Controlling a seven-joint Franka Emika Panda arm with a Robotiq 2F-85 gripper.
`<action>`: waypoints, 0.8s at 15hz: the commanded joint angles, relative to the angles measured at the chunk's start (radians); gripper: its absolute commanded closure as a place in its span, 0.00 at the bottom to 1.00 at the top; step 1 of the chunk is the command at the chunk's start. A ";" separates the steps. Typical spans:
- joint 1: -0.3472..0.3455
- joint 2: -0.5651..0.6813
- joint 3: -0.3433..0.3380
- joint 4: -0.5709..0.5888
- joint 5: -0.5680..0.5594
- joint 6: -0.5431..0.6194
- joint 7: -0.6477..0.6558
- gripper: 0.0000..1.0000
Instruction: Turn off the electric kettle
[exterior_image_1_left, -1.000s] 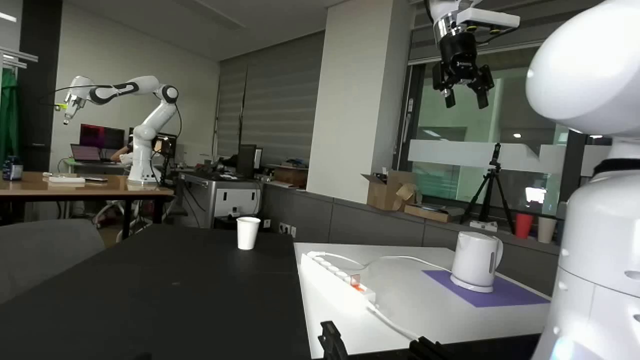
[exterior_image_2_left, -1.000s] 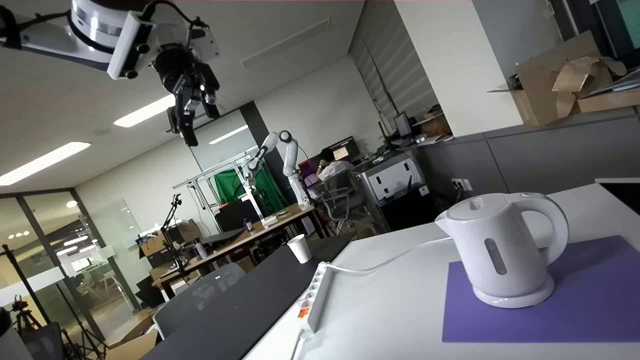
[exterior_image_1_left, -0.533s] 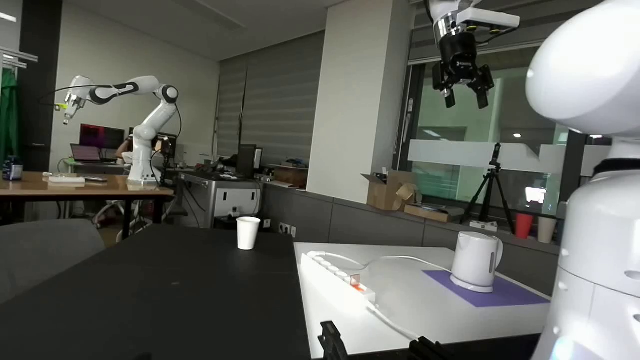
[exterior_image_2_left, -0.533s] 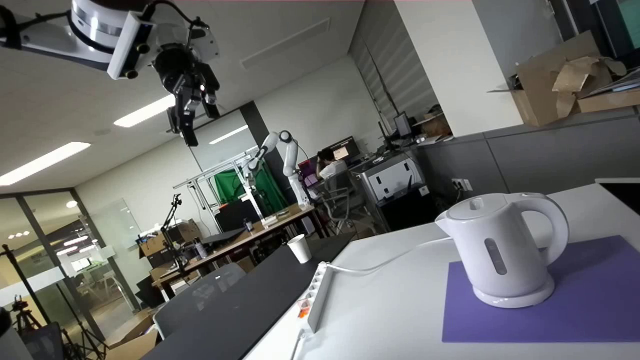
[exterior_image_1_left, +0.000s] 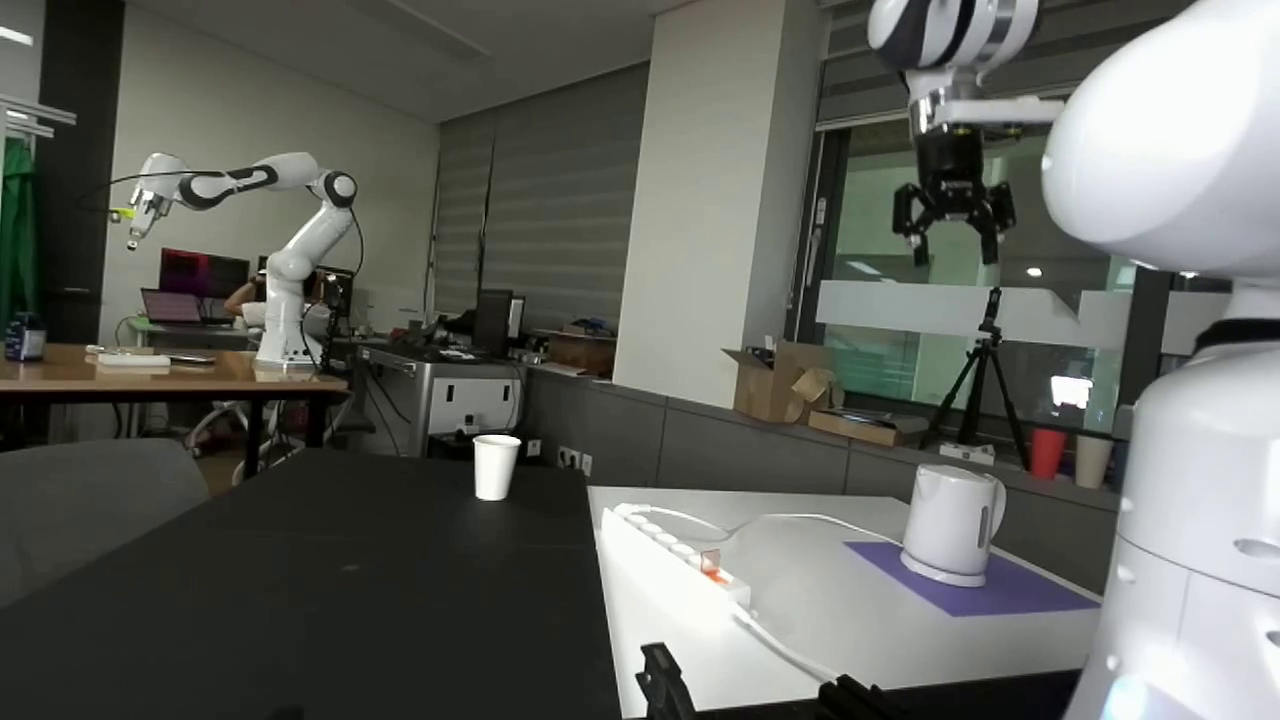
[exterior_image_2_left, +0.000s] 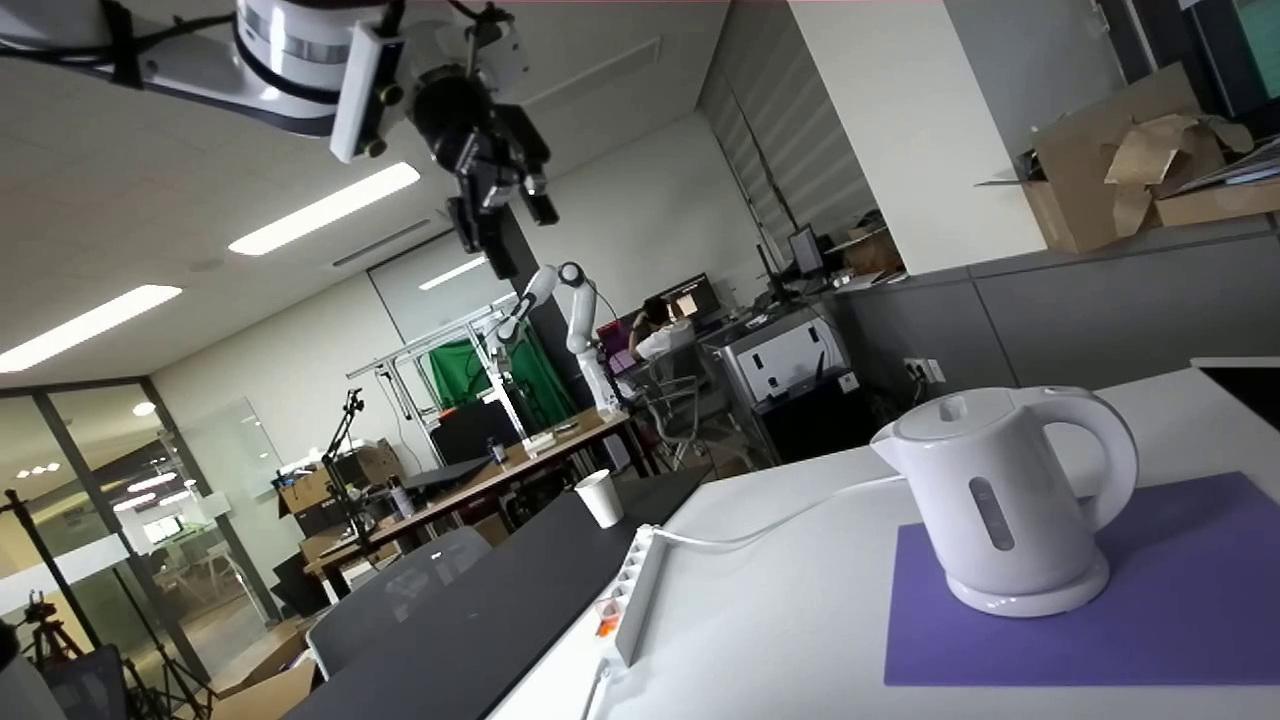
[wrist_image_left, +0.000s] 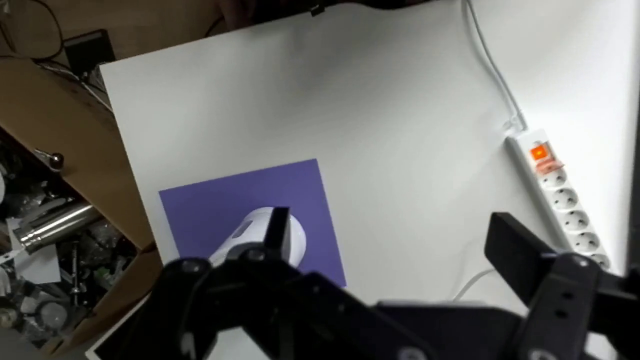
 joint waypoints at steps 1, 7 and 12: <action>-0.057 0.224 -0.081 0.150 0.058 0.085 0.044 0.00; -0.173 0.574 -0.168 0.434 0.250 0.195 0.071 0.34; -0.293 0.800 -0.175 0.693 0.390 0.207 0.158 0.69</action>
